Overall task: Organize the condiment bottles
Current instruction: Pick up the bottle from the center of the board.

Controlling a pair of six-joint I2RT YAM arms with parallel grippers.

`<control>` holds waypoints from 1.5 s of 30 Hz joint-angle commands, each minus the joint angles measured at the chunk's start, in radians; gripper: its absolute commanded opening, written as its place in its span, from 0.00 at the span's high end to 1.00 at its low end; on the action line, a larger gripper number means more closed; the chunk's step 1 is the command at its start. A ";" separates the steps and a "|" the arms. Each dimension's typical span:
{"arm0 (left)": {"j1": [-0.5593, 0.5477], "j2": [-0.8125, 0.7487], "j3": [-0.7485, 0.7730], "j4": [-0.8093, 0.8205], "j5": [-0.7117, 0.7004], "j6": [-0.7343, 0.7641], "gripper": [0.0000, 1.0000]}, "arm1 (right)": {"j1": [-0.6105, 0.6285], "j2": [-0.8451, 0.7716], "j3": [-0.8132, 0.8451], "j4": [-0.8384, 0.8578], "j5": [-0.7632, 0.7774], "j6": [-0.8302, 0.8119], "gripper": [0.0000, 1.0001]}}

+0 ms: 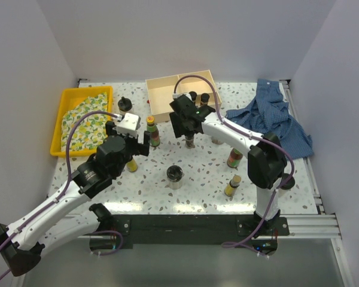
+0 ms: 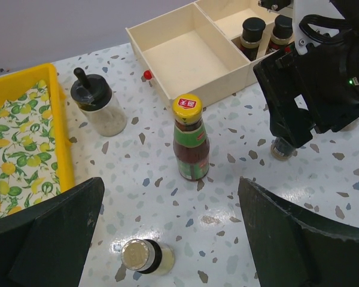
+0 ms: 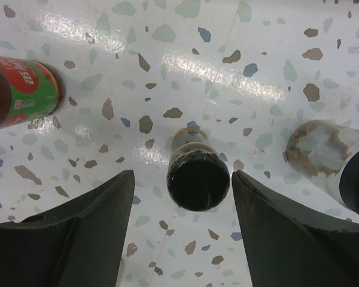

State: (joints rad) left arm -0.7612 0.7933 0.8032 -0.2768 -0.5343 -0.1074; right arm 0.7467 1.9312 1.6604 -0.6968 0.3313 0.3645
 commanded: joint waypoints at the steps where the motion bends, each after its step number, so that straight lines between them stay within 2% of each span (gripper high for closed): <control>1: -0.001 -0.011 -0.004 0.053 -0.026 0.020 0.00 | -0.001 0.014 0.010 0.000 0.017 -0.004 0.32; 10: -0.001 -0.009 -0.002 0.053 -0.029 0.020 0.00 | 0.000 0.025 0.009 -0.013 0.034 0.005 0.38; 21: -0.001 -0.012 -0.004 0.053 -0.032 0.018 0.00 | -0.001 0.052 0.004 -0.032 0.051 0.022 0.36; 23: 0.000 -0.012 -0.006 0.053 -0.032 0.017 0.00 | 0.000 0.040 -0.010 -0.018 0.061 0.025 0.46; 24: 0.000 -0.012 -0.006 0.053 -0.033 0.017 0.00 | -0.001 0.034 -0.016 -0.014 0.064 0.024 0.55; 27: 0.000 -0.014 -0.007 0.054 -0.035 0.017 0.00 | 0.000 0.006 -0.011 -0.004 0.081 0.010 0.67; 28: -0.001 -0.012 -0.006 0.053 -0.036 0.017 0.00 | 0.000 -0.006 -0.004 -0.006 0.086 0.005 0.68; 34: 0.000 -0.014 -0.007 0.054 -0.036 0.015 0.00 | -0.009 -0.035 0.122 -0.081 0.127 -0.047 0.72; 38: 0.000 -0.011 -0.006 0.054 -0.036 0.017 0.00 | -0.056 -0.035 0.229 -0.118 0.141 -0.096 0.72; 45: 0.000 -0.017 -0.007 0.054 -0.032 0.015 0.00 | -0.239 0.008 0.426 -0.159 0.114 -0.124 0.73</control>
State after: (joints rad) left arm -0.7612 0.7918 0.8032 -0.2756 -0.5545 -0.1078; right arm 0.6083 1.9697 1.9808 -0.8192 0.4274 0.2817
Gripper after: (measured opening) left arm 0.997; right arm 0.479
